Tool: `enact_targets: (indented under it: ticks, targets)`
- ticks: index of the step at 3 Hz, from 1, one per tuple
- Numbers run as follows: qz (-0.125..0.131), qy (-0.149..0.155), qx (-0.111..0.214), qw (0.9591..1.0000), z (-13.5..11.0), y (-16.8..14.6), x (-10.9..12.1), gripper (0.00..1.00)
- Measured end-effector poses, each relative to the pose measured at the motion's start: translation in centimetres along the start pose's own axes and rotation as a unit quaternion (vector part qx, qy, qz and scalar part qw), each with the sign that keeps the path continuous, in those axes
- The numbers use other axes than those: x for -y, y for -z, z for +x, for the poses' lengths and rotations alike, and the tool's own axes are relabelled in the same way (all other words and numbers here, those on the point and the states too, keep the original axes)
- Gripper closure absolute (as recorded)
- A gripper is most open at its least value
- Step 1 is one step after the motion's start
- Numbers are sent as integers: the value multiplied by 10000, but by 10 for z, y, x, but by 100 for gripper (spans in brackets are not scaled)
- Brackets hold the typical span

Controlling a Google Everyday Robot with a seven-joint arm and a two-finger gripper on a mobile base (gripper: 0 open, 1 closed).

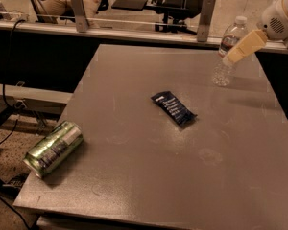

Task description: Move water bottle near green can

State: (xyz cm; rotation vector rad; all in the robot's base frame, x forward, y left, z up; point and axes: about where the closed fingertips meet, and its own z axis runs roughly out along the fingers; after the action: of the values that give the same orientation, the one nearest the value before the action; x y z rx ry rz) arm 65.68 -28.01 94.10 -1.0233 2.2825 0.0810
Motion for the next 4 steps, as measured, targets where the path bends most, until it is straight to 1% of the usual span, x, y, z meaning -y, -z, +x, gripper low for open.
enact_targets:
  ticks: [1, 2, 3, 4]
  targets:
    - [-83, 19, 62, 9999, -6, -3, 1, 18]
    - [-206, 82, 104, 9997, -12, -6, 0, 41]
    - [-378, 198, 112, 9990, -17, -9, -6, 64]
    - [-645, 456, 162, 9967, -28, -2, -28, 87]
